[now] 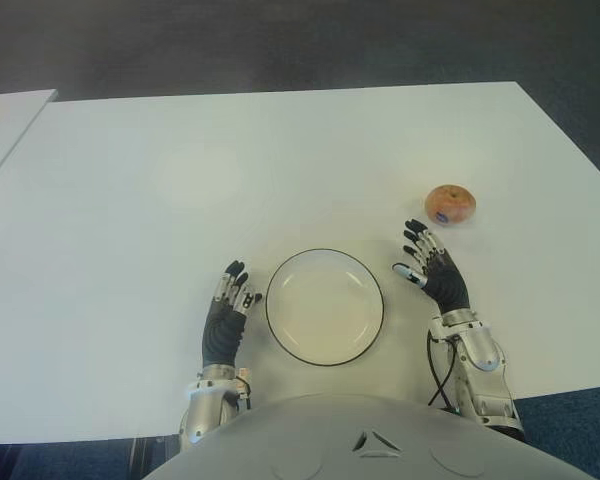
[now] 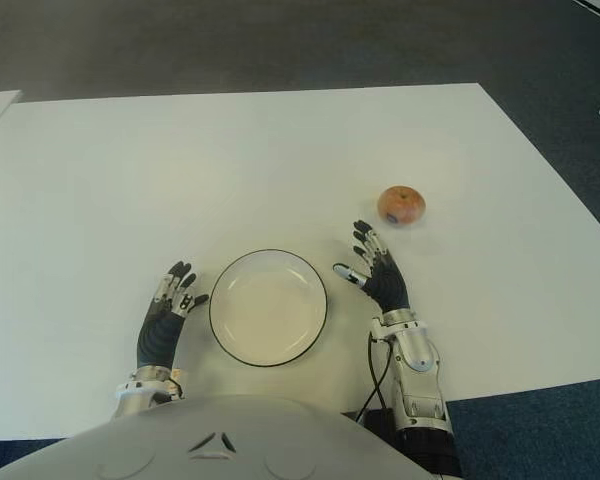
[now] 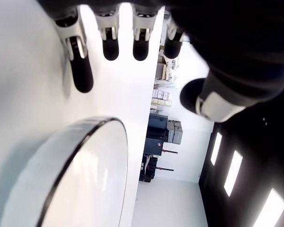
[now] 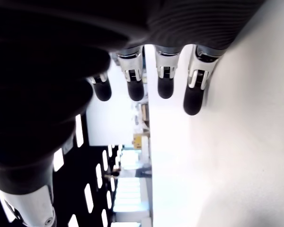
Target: Put the apples into the plate.
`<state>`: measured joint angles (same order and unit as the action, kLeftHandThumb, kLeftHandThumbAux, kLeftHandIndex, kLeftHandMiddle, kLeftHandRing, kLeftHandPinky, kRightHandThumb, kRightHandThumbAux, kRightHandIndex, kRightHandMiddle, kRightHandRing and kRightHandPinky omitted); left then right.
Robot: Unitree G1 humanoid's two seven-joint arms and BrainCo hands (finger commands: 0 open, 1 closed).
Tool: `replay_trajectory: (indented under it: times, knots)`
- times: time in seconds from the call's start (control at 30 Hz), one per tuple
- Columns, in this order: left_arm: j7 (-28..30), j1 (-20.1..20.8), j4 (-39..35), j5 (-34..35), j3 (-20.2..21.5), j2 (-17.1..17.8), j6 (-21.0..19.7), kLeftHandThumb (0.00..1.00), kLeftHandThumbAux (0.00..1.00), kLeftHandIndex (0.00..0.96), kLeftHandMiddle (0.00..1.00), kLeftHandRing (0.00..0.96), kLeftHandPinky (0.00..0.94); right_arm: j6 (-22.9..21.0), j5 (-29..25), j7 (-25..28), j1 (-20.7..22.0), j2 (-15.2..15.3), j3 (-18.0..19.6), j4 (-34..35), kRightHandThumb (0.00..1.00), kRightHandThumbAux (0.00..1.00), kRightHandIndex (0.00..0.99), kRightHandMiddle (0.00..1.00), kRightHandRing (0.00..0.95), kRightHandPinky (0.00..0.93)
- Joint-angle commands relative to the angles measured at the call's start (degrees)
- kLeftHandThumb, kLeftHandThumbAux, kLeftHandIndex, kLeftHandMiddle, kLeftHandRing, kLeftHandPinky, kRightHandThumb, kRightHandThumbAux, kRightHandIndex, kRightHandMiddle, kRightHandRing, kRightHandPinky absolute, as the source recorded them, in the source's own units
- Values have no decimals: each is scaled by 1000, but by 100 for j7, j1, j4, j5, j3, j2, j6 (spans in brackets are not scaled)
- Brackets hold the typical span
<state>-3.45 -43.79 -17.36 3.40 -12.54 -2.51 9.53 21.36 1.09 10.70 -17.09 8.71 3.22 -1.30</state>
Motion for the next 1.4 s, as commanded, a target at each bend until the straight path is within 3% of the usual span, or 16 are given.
replay_trajectory:
  times: [0.03, 0.13, 0.33, 0.47, 0.63, 0.97, 1.23, 1.4]
  knots:
    - [-150, 56, 189, -126, -200, -240, -105, 151, 556, 18, 58, 75, 130, 1305, 1474, -509, 545, 626, -41, 24, 268, 621, 0, 0, 0, 22]
    - [-167, 90, 213, -152, -213, -258, -130, 149, 558, 14, 57, 75, 125, 1760, 1960, -762, 768, 916, -1, -234, 302, 603, 0, 0, 0, 25]
    - [-153, 167, 200, -137, -295, -261, -271, 163, 564, 1, 50, 76, 125, 2465, 3550, -1721, 1803, 1810, -30, -827, 377, 517, 16, 21, 15, 21]
    - [-149, 214, 159, -86, -329, -274, -404, 175, 562, 0, 35, 60, 105, 2217, 4622, -2242, 2411, 2247, -272, -852, 404, 492, 24, 24, 11, 12]
    - [-215, 287, 164, -103, -334, -320, -519, 183, 560, 0, 19, 45, 90, 1804, 5461, -2264, 3087, 2661, -570, -702, 410, 464, 30, 18, 1, 2]
    - [-293, 452, 204, -58, -346, -295, -699, 183, 565, 0, 21, 49, 109, 1454, 5872, -2185, 3845, 3147, -1069, -932, 382, 449, 10, 6, 0, 0]
    - [-304, 511, 171, -12, -368, -269, -762, 177, 564, 0, 23, 49, 110, 1698, 5818, -2551, 4961, 3323, -1662, -2742, 326, 402, 0, 1, 0, 0]
    - [-289, 546, 166, -10, -365, -235, -792, 164, 550, 0, 31, 59, 107, 1966, 5404, -2351, 5589, 3319, -1865, -3962, 302, 324, 1, 0, 0, 0]
